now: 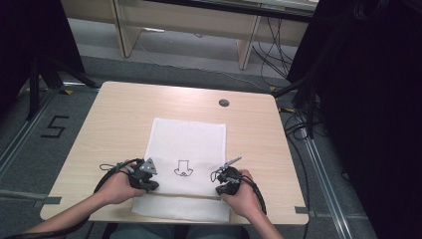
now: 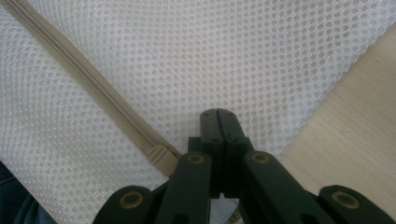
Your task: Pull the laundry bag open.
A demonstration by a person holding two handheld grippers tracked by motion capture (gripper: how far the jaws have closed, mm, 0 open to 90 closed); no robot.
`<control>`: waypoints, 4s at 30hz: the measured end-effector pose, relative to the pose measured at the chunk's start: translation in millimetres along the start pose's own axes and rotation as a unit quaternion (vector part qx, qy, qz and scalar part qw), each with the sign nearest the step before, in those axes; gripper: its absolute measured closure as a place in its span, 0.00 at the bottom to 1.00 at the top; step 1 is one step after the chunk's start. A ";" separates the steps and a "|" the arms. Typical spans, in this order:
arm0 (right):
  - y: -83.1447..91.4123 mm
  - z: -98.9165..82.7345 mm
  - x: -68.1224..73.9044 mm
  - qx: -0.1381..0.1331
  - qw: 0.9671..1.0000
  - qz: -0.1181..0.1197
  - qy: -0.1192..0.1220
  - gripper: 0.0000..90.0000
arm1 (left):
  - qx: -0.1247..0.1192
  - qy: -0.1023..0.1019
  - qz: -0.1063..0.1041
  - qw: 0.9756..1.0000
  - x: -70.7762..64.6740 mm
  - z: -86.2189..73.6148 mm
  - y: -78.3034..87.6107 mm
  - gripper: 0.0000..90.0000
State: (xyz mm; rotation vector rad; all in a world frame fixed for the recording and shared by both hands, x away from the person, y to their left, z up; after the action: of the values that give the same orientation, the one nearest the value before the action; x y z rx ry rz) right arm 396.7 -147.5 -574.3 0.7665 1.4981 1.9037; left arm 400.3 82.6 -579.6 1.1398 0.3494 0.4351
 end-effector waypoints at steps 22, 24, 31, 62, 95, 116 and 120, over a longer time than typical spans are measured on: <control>21.9 3.9 -9.1 -0.070 0.997 -0.005 -0.028 0.97 | -0.072 0.022 0.019 0.997 6.8 8.3 15.3 0.87; 27.4 -2.4 -17.8 -0.082 0.996 -0.006 -0.042 0.94 | -0.090 0.027 0.015 0.995 7.5 12.1 17.2 0.81; 28.7 -8.2 -29.1 -0.090 0.995 -0.011 -0.049 0.89 | -0.097 0.030 0.007 0.995 4.5 15.1 12.0 0.73; 38.9 -17.2 -24.6 -0.087 0.994 -0.003 -0.060 0.85 | -0.159 0.044 0.013 0.986 1.3 26.8 18.7 0.51; 22.2 -32.5 -5.4 -0.018 0.999 0.016 -0.043 1.00 | -0.169 -0.043 -0.017 0.984 -43.5 71.4 12.0 0.57; 8.4 -30.1 -3.1 -0.002 0.999 0.016 -0.040 1.00 | -0.161 -0.075 -0.037 0.983 -66.5 97.9 4.0 0.59; 7.9 -29.1 -3.8 -0.006 0.999 0.017 -0.035 1.00 | -0.159 -0.079 -0.043 0.983 -73.2 103.7 1.8 0.62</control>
State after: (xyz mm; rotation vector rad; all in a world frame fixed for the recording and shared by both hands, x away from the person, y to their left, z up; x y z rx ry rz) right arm 376.7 -170.3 -572.7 0.8499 1.4370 1.8897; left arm 386.5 -35.5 -535.2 0.8364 0.1814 0.3082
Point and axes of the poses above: each handheld gripper's, and its own axes: y roughly backward along the jaws, z roughly out of its top, x roughly to its left, the point moved 10 cm from there along -y, roughly forward along the jaws, and after that the axes turned 11 degrees about x, right-handed, at the moved point
